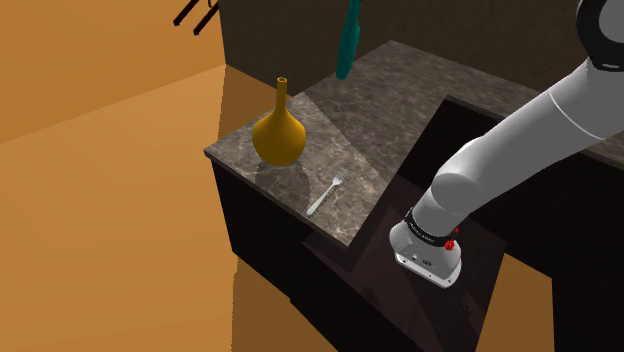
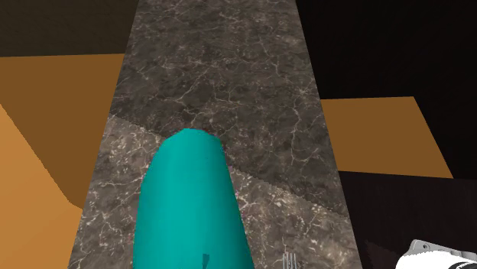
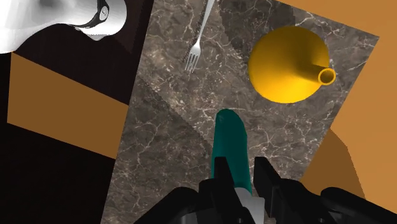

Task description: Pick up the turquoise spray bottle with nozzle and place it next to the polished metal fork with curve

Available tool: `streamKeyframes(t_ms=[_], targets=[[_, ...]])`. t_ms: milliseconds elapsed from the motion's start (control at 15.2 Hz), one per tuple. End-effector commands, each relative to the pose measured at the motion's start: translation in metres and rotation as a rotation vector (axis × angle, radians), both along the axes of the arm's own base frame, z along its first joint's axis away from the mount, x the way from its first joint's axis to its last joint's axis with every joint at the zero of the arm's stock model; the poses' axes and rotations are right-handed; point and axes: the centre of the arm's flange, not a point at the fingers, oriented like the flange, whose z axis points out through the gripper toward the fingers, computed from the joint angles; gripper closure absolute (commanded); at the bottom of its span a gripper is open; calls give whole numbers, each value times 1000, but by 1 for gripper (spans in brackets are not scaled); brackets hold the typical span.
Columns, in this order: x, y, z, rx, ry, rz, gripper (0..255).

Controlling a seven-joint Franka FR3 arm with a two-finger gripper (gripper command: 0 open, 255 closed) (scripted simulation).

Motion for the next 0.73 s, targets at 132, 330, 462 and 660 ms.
streamKeyframes(t_ms=[132,330,462,660], targets=[[-1,51,1,0,0,-2,255],[-2,84,1,0,0,-2,255],[-2,84,-10,0,0,-2,255],[-2,84,-25,0,0,-2,255]])
